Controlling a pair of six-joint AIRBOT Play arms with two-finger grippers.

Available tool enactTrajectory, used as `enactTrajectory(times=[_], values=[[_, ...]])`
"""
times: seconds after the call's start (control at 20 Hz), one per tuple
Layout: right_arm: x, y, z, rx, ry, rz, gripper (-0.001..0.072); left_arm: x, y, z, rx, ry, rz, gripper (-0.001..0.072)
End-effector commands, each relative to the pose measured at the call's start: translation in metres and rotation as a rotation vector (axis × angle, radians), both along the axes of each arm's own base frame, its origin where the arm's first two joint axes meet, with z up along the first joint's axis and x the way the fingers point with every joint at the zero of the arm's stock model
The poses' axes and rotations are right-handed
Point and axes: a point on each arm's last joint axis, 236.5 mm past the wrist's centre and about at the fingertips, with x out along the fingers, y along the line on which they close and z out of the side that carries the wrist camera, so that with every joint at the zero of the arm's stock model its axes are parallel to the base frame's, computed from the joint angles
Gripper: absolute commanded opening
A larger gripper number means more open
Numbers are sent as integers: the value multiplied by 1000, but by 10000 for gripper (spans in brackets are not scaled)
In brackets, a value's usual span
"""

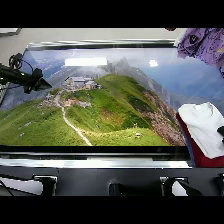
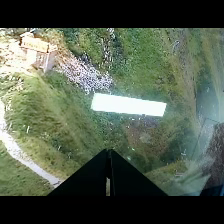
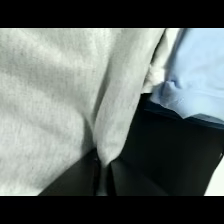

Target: Fold the clothes and pants, and hang the long-sleeved shirts on hangers.

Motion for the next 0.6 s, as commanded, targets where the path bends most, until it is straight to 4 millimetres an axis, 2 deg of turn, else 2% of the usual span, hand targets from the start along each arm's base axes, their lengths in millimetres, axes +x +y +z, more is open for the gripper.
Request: enactTrajectory(times=[0.0, 0.35, 0.4, 0.45, 0.55], values=[[-20, 5, -17, 8, 72, 0, 38, -1, 0, 0, 0, 2, -1, 23], [-25, 4, -18, -3, 87, -17, 41, -1, 0, 0, 0, 2, -1, 23], [-27, 4, -18, -4, 94, -20, 59, -1, 0, 0, 0, 2, -1, 23], [-28, 3, -16, -9, 102, -22, 120, -1, 0, 0, 0, 2, -1, 23], [-25, 1, -17, -16, 89, -10, 327, -1, 0, 1, 0, 0, -1, 22]])
